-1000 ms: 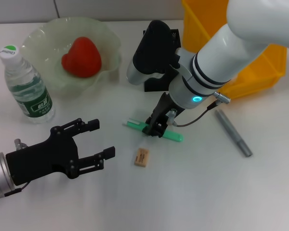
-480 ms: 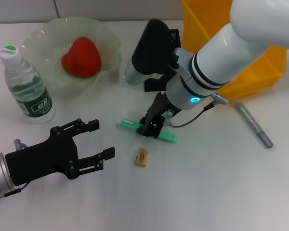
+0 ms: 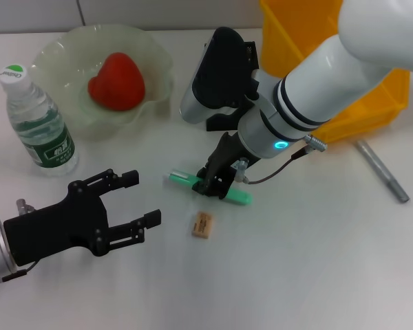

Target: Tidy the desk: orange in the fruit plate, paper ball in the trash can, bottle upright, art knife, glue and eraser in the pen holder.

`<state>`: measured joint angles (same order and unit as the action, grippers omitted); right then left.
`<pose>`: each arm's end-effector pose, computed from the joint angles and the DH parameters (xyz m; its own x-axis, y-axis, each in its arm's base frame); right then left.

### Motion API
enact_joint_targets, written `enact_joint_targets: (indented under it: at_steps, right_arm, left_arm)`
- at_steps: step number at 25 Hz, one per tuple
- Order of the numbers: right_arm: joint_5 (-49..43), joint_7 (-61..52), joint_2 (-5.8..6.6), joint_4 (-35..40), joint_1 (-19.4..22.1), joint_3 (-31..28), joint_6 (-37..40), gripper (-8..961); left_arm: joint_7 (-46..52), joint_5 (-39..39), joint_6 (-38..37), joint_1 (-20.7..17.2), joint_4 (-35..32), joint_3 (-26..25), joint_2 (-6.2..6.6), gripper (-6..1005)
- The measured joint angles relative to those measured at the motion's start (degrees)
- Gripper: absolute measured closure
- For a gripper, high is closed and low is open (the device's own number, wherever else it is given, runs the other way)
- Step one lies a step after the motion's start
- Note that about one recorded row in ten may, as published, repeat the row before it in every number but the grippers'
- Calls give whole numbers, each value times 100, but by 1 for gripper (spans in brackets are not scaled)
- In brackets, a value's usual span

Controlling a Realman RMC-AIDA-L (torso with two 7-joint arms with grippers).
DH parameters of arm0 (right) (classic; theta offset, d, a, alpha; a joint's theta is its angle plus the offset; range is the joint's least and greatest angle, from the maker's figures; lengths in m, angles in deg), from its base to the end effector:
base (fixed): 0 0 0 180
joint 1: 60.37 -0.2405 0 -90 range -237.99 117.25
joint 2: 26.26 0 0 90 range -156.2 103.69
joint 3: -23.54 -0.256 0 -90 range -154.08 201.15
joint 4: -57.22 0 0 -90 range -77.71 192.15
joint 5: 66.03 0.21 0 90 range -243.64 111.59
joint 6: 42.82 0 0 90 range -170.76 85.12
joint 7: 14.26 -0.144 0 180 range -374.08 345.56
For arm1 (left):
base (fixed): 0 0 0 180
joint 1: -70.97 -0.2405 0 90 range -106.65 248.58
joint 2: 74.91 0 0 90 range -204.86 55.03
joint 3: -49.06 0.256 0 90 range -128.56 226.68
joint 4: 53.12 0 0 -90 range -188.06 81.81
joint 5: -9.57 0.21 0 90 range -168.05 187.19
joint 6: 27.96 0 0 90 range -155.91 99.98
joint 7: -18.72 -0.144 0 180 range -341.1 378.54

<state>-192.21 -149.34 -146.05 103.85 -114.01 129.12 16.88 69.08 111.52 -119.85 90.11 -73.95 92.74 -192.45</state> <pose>0.1197 0.3691 -0.1297 0.9230 -0.2814 0.2625 -0.2313 -0.9508 -0.2059 -0.3122 0.2491 -0.0287 0.7567 0.1957 0.6238 0.4099 -0.8853 -0.2195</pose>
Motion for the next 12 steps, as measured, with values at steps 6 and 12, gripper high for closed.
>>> enact_joint_targets:
  at_steps: [6, 12]
  right_arm:
    - [3, 67, 0, 22, 12, -35, 9, 779]
    - [7, 74, 9, 22, -8, -55, 8, 779]
  left_arm:
    - [34, 0, -24, 2, 0, -18, 15, 195]
    - [61, 0, -29, 10, 0, -18, 19, 195]
